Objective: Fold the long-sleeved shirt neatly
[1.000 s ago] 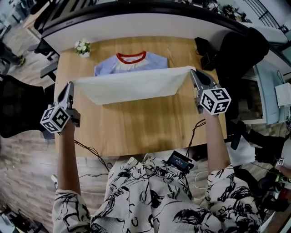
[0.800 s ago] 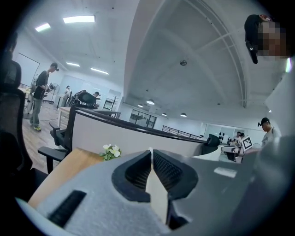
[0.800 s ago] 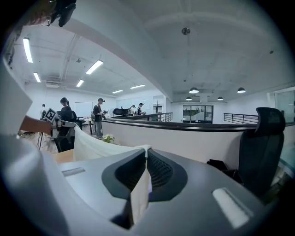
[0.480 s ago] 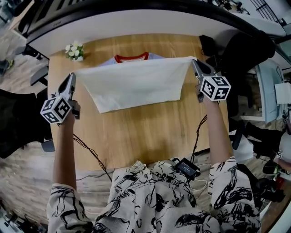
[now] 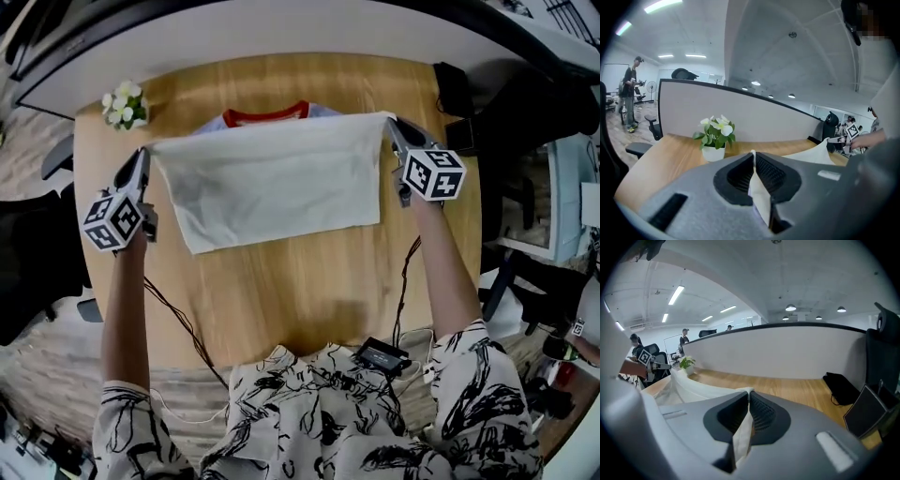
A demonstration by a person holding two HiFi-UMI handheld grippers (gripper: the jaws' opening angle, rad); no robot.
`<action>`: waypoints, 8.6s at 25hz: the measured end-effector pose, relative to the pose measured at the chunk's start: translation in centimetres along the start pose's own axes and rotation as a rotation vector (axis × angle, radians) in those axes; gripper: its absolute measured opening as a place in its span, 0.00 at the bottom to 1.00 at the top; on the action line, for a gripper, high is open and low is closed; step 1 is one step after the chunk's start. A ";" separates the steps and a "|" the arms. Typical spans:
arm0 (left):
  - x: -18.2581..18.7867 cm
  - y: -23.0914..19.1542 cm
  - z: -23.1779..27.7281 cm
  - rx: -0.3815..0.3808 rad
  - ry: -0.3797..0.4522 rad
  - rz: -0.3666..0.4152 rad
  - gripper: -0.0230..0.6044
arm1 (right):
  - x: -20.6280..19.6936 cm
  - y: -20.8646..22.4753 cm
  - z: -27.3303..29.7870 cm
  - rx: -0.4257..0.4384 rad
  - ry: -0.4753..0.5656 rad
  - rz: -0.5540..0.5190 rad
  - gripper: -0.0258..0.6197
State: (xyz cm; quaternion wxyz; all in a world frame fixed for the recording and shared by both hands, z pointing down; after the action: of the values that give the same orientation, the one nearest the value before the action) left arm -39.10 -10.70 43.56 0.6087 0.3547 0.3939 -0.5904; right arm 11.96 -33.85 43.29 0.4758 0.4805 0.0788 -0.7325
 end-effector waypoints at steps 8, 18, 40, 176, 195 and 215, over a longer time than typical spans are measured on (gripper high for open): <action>-3.3 -1.4 5.4 0.034 -0.096 0.016 0.07 | -1.5 2.2 6.0 -0.046 -0.083 -0.085 0.07; -6.0 -2.2 8.4 0.066 -0.250 0.056 0.07 | -3.5 3.3 9.7 -0.137 -0.214 -0.215 0.08; -2.6 -4.9 3.0 -0.036 -0.093 0.182 0.33 | 1.5 6.6 5.9 0.127 -0.078 -0.063 0.32; 6.6 23.2 -33.8 0.180 0.407 0.496 0.04 | -1.5 -10.2 -40.8 0.233 0.664 -0.193 0.06; 4.8 26.4 -50.5 0.419 0.483 0.191 0.04 | -5.2 -13.2 -54.1 0.077 0.707 -0.163 0.06; 0.5 22.9 -54.2 0.416 0.444 0.207 0.04 | -11.8 -16.0 -55.3 -0.040 0.678 -0.061 0.06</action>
State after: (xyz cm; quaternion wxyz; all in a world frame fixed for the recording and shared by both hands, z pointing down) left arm -19.52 38.87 18.58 0.4793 0.6298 0.3496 -0.5014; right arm 35.44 13.69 17.91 0.4098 0.6847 0.2613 -0.5430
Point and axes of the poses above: the fingertips, and each gripper's own axes: z forward along the fingers, y to its right, x out of its top, the point moved 8 cm from there along -z, backward along the fingers, and after that the axes turned 15 degrees about z, right-handed, at the moved point
